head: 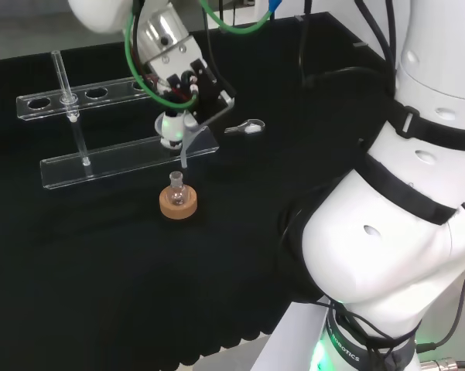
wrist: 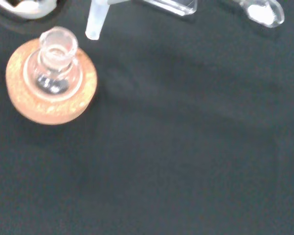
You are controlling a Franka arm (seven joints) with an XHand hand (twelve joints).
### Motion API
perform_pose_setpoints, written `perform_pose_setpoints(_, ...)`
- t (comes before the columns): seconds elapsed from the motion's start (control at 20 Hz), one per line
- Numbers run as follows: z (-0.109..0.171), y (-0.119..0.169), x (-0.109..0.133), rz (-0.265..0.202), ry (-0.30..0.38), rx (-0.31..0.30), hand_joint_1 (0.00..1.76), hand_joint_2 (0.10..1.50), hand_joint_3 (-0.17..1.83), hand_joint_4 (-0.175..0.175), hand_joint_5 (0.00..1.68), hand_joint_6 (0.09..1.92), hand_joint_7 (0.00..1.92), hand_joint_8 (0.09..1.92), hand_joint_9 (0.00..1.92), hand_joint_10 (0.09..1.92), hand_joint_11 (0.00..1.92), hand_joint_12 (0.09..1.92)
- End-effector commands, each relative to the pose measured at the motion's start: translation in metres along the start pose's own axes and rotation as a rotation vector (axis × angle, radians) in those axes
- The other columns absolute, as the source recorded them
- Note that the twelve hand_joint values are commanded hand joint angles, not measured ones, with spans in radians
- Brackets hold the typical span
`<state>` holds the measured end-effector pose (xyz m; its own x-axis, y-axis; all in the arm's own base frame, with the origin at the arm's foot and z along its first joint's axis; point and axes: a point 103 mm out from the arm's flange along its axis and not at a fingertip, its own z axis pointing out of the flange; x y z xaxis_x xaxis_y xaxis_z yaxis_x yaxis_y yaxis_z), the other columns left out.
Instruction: Place the funnel on the round-bottom flask.
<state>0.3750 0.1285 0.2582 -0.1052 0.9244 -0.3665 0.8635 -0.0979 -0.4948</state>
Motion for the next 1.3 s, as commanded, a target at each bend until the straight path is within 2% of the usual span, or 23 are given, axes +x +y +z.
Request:
perform_pose_setpoints(0.05,0.005,0.000,0.004,0.004,0.002,-0.008,0.81,0.81,0.57,0.008,0.77,0.67,0.69,0.62,1.05,0.35,0.73,1.24)
perform_pose_setpoints(0.4,0.000,-0.011,0.009,0.020,-0.016,-0.035,0.81,0.81,0.57,0.007,0.77,0.67,0.69,0.62,1.05,0.35,0.73,1.24)
perform_pose_setpoints(0.7,-0.009,-0.022,0.014,0.009,-0.011,-0.032,0.81,0.81,0.57,0.006,0.77,0.67,0.69,0.62,1.05,0.35,0.73,1.24)
perform_pose_setpoints(1.3,-0.001,-0.026,0.017,0.007,-0.007,-0.019,0.81,0.81,0.57,0.005,0.77,0.67,0.69,0.62,1.05,0.35,0.73,1.24)
